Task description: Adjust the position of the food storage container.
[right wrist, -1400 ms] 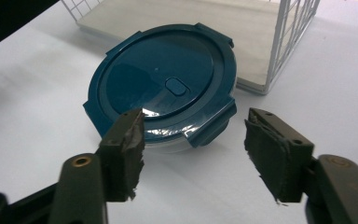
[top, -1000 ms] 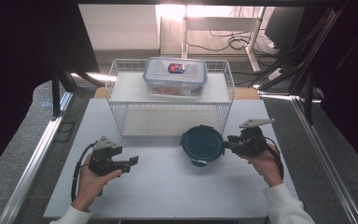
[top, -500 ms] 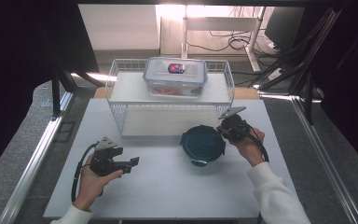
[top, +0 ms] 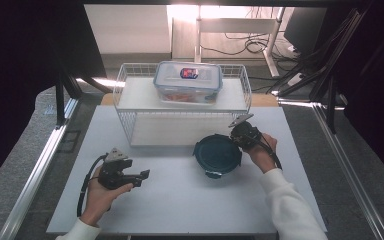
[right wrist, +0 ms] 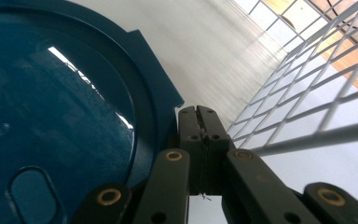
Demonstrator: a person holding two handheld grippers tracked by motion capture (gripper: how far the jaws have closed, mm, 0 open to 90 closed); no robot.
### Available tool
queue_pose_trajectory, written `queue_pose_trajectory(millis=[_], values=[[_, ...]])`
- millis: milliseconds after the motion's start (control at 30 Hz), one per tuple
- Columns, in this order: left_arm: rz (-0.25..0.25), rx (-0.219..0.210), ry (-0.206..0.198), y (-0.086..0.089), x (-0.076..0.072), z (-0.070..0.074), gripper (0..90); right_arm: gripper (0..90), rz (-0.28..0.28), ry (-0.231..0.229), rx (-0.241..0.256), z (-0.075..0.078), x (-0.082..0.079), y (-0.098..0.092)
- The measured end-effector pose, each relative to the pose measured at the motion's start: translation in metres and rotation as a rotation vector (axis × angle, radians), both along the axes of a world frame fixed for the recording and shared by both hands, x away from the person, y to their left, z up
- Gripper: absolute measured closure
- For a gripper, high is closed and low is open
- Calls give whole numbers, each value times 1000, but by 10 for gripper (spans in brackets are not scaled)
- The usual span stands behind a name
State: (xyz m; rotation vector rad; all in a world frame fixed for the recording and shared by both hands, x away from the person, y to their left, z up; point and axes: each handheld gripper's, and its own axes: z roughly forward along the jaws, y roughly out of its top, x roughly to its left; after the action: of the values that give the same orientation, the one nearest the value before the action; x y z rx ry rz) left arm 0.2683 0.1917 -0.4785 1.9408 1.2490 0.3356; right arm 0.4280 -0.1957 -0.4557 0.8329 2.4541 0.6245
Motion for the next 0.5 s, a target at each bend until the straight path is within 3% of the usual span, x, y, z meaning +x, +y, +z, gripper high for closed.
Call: queue_pose_trajectory(millis=[500], values=[[5,-1,4,2,2,-1,227,895,8,-13,-16,-4,-3,5]])
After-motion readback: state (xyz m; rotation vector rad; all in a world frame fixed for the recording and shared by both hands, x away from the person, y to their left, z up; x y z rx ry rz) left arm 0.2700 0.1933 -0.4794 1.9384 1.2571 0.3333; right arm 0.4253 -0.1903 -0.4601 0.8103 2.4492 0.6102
